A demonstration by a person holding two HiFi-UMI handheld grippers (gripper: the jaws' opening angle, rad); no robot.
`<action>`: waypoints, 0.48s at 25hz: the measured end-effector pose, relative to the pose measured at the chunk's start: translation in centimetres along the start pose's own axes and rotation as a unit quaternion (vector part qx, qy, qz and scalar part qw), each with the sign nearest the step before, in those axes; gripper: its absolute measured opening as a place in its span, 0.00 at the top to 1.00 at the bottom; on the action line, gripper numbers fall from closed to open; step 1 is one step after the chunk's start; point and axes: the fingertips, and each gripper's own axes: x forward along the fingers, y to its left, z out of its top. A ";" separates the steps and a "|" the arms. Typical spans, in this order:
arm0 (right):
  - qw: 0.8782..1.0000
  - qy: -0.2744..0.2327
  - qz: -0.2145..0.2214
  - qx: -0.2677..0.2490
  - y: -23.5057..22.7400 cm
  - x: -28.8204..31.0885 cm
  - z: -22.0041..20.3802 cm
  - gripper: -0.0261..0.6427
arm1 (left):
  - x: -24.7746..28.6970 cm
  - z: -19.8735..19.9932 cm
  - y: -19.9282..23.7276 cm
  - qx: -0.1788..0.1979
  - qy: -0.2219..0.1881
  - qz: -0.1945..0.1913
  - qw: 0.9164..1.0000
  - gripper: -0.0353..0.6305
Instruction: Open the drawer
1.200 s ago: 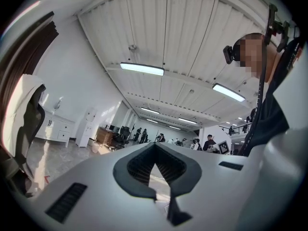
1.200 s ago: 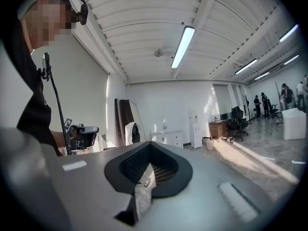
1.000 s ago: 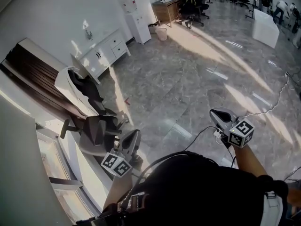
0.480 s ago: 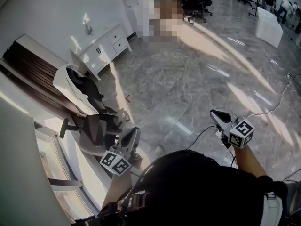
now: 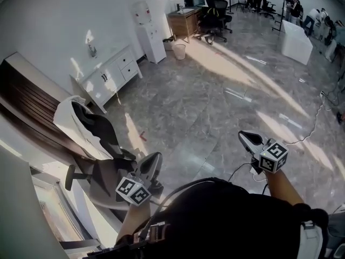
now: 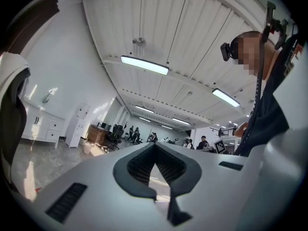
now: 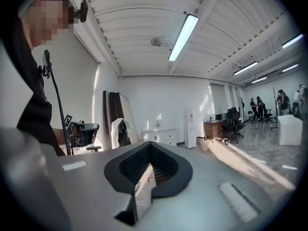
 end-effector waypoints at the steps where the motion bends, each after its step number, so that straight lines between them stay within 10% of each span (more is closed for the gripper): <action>1: 1.000 -0.003 -0.002 -0.004 0.3 1.8 0.9 0.96 | 0.0 0.9 1.6 0.003 0.001 -0.004 1.000 0.95; 12: 1.000 0.008 -0.013 -0.008 1.8 15.8 2.9 0.96 | -1.1 4.7 15.3 0.004 0.011 -0.006 1.000 0.95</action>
